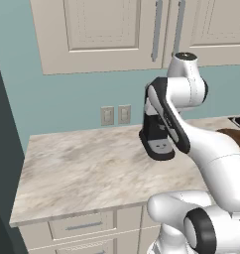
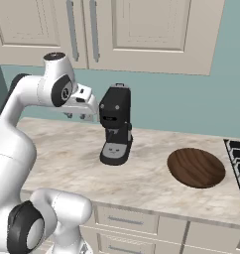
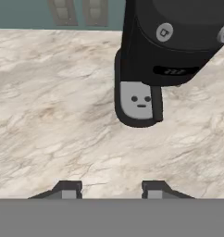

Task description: Open the cabinet and move the ladle to the pot. Then close the cabinet.

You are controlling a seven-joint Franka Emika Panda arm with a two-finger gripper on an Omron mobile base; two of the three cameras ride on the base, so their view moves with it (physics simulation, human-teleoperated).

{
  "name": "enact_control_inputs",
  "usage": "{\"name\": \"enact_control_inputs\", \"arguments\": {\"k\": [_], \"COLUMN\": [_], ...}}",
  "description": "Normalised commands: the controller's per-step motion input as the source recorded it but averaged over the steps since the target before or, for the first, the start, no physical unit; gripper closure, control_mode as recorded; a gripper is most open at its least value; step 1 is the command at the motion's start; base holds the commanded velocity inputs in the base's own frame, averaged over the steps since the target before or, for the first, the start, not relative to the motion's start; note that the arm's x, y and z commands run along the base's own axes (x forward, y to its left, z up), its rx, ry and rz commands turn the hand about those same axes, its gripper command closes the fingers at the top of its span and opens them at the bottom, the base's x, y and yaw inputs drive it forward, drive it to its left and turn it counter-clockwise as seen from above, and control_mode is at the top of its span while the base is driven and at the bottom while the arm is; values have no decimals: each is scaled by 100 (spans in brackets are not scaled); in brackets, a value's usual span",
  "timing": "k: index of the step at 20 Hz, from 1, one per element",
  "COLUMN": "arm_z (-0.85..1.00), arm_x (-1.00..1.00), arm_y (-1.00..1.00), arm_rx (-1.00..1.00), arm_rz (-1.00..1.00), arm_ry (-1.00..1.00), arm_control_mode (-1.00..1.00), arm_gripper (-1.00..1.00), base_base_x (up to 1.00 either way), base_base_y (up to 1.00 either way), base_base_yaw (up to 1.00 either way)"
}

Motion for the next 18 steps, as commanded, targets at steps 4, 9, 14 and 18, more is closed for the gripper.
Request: {"name": "enact_control_inputs", "arguments": {"k": [4, 9, 14, 18], "arm_z": [0, 19, 65, 76], "arm_x": [-43, -55, -23, -1], "arm_y": [6, 10, 8, 1], "arm_rx": [0, 0, 0, 0], "arm_rz": [0, -1, -1, -4], "arm_ry": [-5, -23, -38, -41], "arm_control_mode": [-100, -100, -100, -100], "arm_gripper": [-100, -100, -100, -100], "base_base_x": [0, 0, 0, 0], "base_base_y": [0, 0, 0, 0], "base_base_yaw": [0, 0, 0, 0]}}
